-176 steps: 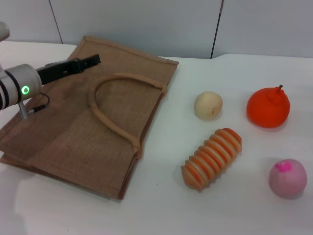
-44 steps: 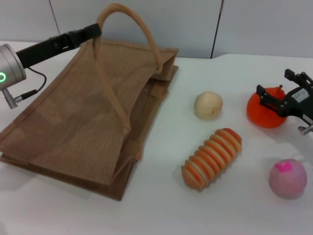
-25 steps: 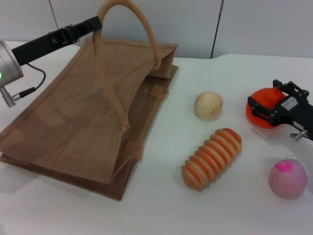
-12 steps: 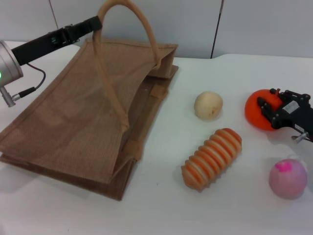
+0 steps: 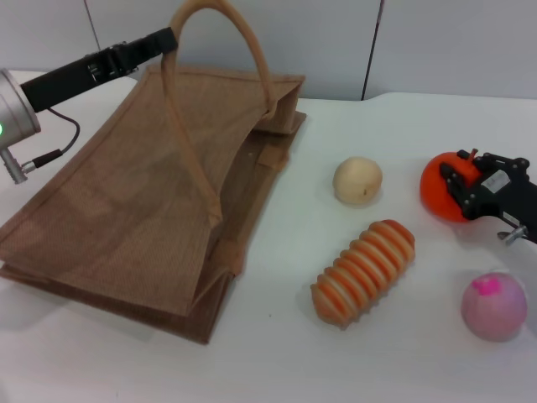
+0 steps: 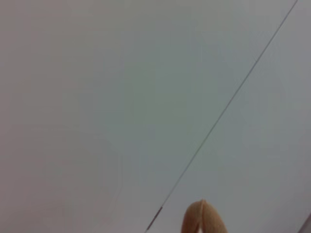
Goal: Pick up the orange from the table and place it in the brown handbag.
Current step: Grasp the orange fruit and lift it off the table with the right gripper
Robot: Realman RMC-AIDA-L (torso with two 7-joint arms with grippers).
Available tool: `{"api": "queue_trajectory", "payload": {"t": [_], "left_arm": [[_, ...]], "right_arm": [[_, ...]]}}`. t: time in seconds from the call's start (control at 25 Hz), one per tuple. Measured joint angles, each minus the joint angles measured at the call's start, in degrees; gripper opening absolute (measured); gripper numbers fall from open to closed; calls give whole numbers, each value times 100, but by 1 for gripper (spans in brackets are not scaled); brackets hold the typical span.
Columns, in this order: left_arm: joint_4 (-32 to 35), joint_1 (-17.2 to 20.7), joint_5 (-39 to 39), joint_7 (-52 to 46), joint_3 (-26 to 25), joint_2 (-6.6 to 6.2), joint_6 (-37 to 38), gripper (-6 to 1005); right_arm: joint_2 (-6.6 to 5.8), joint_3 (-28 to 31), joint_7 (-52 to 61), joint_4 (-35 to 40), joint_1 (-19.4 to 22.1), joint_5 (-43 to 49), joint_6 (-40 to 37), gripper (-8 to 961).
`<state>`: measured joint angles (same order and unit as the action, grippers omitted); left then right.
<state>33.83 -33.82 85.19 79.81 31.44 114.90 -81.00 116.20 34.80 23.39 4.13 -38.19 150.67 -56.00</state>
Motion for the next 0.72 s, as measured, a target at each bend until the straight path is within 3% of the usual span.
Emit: {"api": "queue_trajectory", "payload": {"t": [0.4,0.72], "left_arm": [[0,-50,15,-18,-6,-18,-342,105],[11,-138,118,-43,-7,-27,-692,106]], "right_arm": [[-15,46,-5,44,57,-33,-1207,254],[-12,-230,-7,-69,-225,144,-1510,201]]}}
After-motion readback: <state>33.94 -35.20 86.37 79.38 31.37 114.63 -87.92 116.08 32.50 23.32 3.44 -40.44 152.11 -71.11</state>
